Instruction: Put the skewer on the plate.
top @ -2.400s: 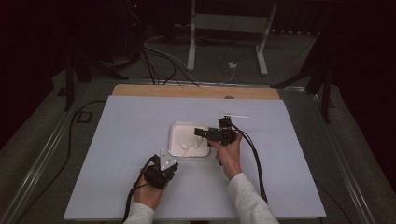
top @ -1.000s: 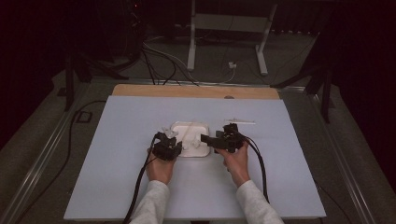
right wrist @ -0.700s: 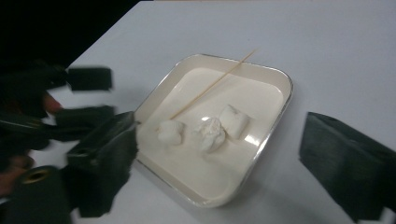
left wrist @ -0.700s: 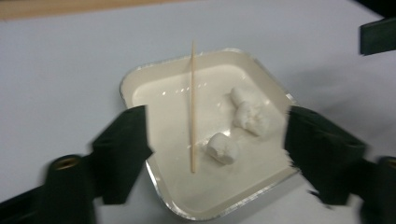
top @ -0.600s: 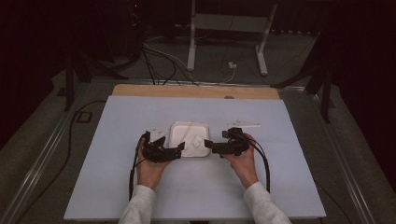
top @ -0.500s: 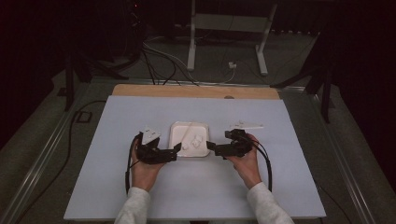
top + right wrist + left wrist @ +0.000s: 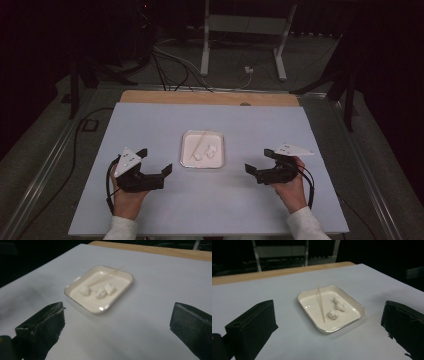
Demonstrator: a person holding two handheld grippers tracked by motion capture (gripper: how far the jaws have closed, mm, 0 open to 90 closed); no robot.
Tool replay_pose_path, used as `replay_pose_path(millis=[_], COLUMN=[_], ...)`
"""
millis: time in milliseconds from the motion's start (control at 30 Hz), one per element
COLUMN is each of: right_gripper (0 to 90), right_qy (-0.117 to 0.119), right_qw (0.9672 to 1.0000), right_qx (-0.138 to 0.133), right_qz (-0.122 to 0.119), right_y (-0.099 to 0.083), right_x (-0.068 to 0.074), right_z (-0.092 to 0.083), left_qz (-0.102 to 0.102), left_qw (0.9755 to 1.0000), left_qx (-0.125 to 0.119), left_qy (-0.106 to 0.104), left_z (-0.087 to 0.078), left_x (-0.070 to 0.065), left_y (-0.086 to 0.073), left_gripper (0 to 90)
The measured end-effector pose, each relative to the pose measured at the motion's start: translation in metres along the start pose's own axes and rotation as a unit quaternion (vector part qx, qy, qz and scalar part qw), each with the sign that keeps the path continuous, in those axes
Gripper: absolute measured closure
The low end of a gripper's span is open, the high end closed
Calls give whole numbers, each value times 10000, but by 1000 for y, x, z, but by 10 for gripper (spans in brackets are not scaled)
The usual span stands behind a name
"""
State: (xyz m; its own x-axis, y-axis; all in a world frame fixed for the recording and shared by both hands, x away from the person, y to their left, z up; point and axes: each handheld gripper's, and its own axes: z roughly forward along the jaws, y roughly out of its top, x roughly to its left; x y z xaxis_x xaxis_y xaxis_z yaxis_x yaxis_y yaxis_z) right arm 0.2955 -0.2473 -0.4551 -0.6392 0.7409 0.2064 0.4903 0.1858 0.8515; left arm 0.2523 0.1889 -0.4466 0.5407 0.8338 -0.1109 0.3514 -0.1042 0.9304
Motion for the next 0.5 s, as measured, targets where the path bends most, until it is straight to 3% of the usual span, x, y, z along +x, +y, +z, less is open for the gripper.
replay_pose_path(millis=[200,300,500], right_gripper=[0,0,0], right_qy=[89,47,-154], right_qw=[9997,9994,9986], right_qx=[-183,-341,-504], right_qz=[131,42,-96], right_y=[-17,-25,-36], right_x=[-13,-16,-18], right_z=[-21,-27,-37], left_qz=[195,259,229], left_qw=[9996,9994,9988], left_qx=[-81,-35,-173], left_qy=[163,244,393], left_z=[-15,-18,-27], left_x=[2,3,9], left_y=[-7,-12,-21], left_gripper=[8,8,8])
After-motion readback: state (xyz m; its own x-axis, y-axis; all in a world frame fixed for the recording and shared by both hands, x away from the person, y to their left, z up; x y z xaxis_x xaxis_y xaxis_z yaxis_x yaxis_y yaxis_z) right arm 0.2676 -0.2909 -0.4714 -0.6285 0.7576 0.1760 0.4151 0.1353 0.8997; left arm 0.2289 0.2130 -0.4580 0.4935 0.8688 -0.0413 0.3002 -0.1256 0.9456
